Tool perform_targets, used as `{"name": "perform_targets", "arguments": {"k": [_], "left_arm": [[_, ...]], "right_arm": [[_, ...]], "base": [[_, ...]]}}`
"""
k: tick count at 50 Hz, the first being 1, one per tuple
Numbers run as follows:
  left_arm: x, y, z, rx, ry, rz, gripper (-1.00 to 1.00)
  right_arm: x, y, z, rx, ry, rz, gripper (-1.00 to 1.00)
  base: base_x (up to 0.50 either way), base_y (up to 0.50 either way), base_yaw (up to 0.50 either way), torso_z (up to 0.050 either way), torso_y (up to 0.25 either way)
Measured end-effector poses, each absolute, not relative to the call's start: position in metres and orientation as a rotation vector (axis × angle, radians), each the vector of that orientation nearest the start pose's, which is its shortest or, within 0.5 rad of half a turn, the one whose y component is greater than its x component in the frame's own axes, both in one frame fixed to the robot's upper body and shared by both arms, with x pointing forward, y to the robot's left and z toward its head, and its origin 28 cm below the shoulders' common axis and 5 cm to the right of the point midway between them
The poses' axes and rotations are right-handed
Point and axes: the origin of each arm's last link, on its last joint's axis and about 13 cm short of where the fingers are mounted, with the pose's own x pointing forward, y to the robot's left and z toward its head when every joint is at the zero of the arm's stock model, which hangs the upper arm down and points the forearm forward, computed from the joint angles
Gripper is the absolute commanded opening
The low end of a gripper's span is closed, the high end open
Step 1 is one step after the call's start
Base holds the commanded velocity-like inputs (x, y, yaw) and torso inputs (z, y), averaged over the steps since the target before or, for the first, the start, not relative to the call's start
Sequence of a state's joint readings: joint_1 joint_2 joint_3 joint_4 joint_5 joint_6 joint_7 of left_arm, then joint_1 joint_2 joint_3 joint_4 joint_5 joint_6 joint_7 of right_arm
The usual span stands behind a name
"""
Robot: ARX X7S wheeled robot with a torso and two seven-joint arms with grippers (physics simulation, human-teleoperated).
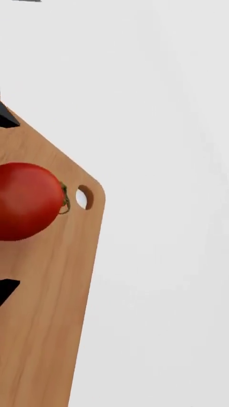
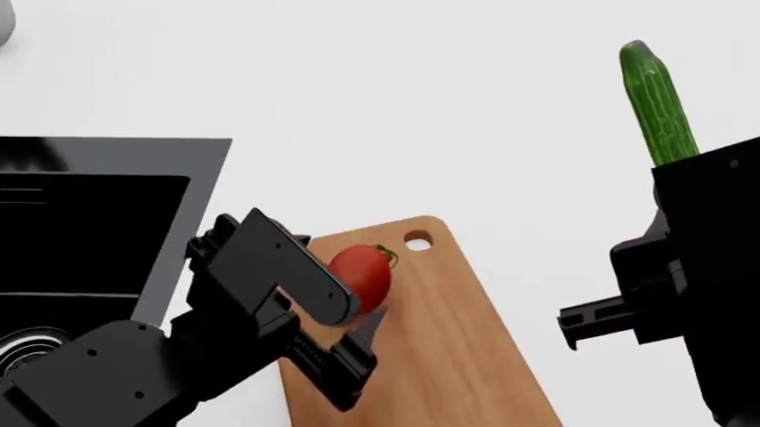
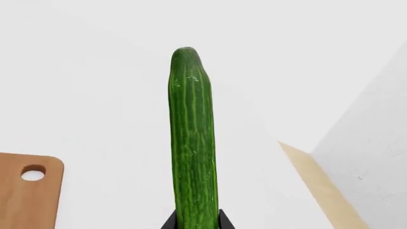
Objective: Pick the vegetables from the sink and place them on the cutting board.
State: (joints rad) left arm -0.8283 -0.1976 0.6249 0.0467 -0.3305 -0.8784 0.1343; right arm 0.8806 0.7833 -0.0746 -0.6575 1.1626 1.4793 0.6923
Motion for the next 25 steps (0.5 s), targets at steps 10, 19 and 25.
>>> {"name": "perform_targets", "arguments": {"k": [10, 19, 25], "left_arm": [[0.313, 0.153, 0.192, 0.301, 0.074, -0.614, 1.00], [0.311, 0.162, 0.217, 0.206, -0.062, -0.508, 1.00], [0.313, 0.169, 0.229, 0.137, -0.126, -0.425, 1.00]], "right_arm": [[0.216, -0.161, 0.267, -0.356, 0.251, -0.008, -1.00], [0.213, -0.150, 0.277, -0.215, 0.383, 0.104, -1.00], [0.213, -0.143, 0.285, -0.123, 0.468, 0.173, -1.00]], "base": [[0.00, 0.00, 0.00, 0.000, 0.000], [0.00, 0.00, 0.00, 0.000, 0.000], [0.00, 0.00, 0.00, 0.000, 0.000]]}}
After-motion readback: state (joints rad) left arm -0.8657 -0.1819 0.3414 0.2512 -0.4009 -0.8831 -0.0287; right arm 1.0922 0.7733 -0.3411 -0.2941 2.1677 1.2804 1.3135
